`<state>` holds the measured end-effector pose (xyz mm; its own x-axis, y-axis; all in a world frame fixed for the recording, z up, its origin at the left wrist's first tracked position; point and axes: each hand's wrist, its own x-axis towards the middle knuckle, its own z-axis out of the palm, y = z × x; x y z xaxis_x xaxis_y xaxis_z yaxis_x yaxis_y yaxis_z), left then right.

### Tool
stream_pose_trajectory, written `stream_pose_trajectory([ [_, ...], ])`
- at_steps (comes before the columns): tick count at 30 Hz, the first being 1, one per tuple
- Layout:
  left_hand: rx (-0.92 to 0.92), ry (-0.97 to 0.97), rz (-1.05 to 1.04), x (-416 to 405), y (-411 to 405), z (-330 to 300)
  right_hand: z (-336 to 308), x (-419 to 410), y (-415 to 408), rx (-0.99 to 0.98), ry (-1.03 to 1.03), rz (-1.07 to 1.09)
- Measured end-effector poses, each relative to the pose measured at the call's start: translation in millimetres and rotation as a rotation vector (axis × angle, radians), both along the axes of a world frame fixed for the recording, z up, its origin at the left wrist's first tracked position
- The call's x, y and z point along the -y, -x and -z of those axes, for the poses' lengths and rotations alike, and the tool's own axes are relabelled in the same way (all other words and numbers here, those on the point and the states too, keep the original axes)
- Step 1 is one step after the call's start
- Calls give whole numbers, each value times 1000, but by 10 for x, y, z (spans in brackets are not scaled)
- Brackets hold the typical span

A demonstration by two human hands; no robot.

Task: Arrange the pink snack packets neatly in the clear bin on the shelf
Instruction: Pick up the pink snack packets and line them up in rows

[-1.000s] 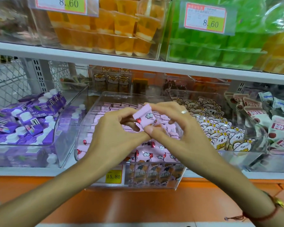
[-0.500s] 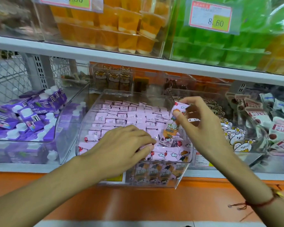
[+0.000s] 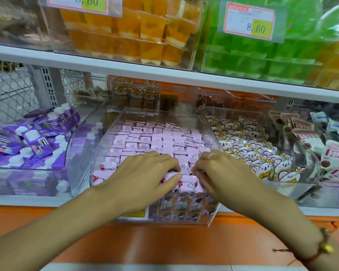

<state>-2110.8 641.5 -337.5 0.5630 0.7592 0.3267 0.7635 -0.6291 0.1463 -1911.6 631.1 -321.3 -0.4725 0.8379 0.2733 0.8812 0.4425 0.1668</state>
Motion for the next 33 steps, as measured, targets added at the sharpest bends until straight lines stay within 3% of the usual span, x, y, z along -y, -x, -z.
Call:
stream_pose_trajectory([
  [3, 13, 3, -12, 1, -14, 7, -51, 26, -46, -57, 62, -47],
  [6, 39, -12, -6, 3, -19, 26, -225, 102, -199, -291, 96, -43],
  [8, 80, -36, 16, 6, -15, 41, -328, 143, -321, -348, 56, -13],
  [14, 42, -71, 141, 56, -72, 38, -312, 191, -351, -120, 170, 90],
  [22, 35, -18, 216, 37, -265, 102, -338, 193, -332, -128, 210, 89],
  [26, -19, 2, 235, 6, -274, 134, -379, 113, -330, -194, 64, 142],
  [28, -10, -3, 241, -7, -264, 111, -391, 64, -300, -131, -18, 145],
  [33, -21, -9, 242, -5, -249, 94, -347, -90, -186, 80, 32, 111],
])
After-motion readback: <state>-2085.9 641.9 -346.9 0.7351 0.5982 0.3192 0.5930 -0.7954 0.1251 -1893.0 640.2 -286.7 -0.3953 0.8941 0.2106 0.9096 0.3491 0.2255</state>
